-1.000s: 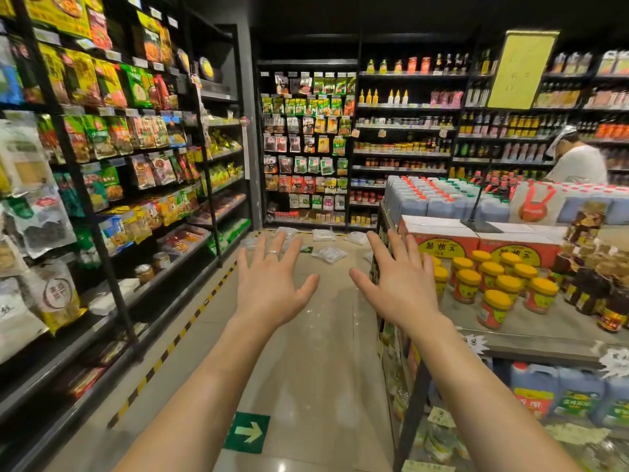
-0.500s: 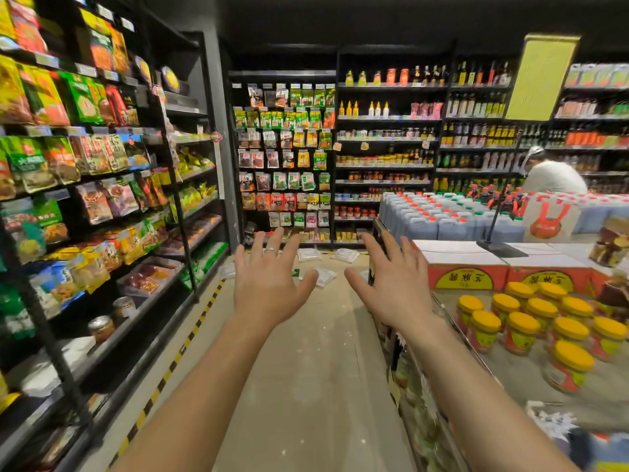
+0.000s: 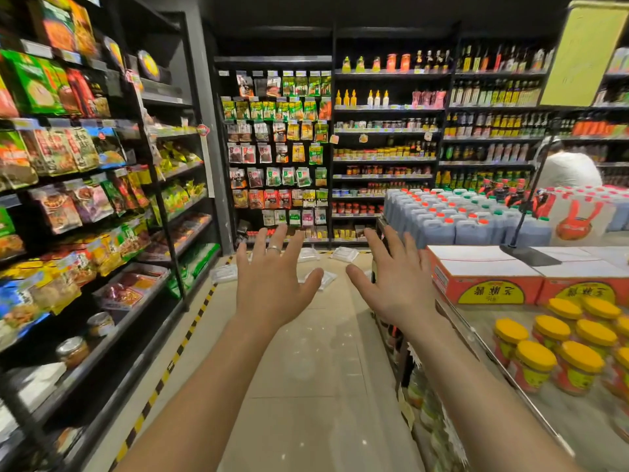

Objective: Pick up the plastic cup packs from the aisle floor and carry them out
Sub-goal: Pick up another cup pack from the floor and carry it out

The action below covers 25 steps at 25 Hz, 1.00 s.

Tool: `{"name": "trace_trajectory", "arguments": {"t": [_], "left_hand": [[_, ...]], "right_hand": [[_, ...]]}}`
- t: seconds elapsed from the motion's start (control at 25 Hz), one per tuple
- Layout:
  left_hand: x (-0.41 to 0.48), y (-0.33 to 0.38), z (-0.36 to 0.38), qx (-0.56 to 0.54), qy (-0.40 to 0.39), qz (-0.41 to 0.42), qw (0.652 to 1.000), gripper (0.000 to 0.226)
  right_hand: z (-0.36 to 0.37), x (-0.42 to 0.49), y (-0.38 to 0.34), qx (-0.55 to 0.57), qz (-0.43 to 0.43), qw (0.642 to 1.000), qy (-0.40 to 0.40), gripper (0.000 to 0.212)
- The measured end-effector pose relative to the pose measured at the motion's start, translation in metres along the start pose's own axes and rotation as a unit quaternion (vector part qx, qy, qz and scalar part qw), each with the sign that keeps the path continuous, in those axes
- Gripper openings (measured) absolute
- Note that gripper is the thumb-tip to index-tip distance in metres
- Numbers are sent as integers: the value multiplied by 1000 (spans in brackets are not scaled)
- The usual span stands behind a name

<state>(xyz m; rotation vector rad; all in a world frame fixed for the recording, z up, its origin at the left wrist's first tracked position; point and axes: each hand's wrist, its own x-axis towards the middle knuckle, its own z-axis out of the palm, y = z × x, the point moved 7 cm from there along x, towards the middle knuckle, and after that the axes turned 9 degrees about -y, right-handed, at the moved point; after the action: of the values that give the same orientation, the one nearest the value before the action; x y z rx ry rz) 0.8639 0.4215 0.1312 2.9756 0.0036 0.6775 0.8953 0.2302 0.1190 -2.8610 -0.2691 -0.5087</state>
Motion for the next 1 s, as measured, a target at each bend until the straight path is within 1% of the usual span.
{"name": "trace_trajectory", "arguments": {"t": [0.12,0.24,0.4,0.56,0.68,1.0], "left_hand": [[52,0,36,-1,-11,-8,1000,71],[124,4,74,4,-23,-15,1000,71],[222,17,114,7,-23,-15,1000,70],[307,28,154,15,-22,-20,999,70],[349,31,180,19,-23,-24,999,71],[447,27,254,12,-30,-22,999,70]], "right_hand": [[28,53,17,4,3,1000,2,70],[56,125,40,14,9,1000,1,70],[83,221,76,7,13,1000,-6,70],[106,311,114,25,7,1000,-11,70],[122,355,131,33,2,999,-23,70],[169,456,168,29,5,999,-16,70]]}}
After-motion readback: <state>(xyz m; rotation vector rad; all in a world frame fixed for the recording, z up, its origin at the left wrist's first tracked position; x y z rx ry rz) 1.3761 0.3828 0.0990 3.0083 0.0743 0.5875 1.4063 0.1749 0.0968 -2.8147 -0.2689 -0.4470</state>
